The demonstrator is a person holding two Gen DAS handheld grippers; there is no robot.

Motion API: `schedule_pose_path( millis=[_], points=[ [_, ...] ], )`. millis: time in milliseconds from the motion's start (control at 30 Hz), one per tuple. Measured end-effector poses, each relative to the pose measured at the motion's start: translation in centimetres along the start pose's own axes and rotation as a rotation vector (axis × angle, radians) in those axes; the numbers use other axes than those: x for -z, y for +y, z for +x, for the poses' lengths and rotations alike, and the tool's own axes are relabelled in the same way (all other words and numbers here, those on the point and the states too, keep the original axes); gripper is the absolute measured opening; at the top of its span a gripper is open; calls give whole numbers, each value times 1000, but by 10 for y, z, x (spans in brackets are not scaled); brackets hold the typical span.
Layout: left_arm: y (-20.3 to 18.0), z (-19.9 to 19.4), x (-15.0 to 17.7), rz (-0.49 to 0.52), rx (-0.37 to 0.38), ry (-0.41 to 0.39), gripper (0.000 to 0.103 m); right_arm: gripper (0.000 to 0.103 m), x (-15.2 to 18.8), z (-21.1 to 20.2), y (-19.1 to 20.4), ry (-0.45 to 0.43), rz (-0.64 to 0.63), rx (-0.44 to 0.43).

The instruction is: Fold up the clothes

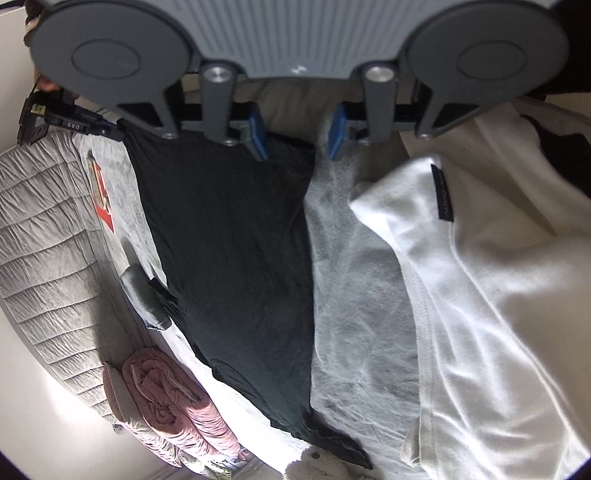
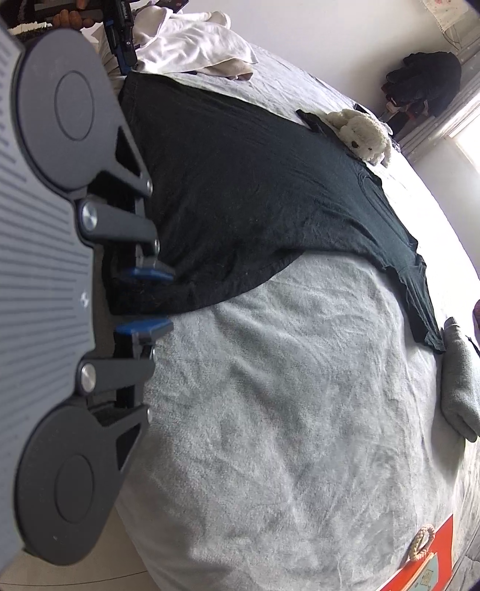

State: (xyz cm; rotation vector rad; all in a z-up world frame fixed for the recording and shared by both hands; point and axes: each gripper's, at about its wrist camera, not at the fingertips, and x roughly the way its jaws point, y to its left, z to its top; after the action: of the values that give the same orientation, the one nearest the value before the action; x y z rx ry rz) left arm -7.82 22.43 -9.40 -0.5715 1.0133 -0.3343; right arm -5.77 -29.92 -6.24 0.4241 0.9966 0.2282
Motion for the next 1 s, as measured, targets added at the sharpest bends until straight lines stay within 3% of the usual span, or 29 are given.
schedule_pose_path(
  millis=[100,333,633,767,1000],
  points=[
    [-7,-8,-7,28,-26,-32,44,42,-10,1,0,-18,-2,-21],
    [-38,1,-28,87,2,-56,49,42,-42,23,-4,-38,23,-83],
    [-88,60,-53,144,60,-32,49,42,-96,67,-14,-15,185,-228],
    [-113,94,-71,177,71,6,49,42,-117,83,-15,-27,220,-234],
    [-162,149,-102,254,90,61,48,33,-108,99,-20,-24,186,-267]
  ],
)
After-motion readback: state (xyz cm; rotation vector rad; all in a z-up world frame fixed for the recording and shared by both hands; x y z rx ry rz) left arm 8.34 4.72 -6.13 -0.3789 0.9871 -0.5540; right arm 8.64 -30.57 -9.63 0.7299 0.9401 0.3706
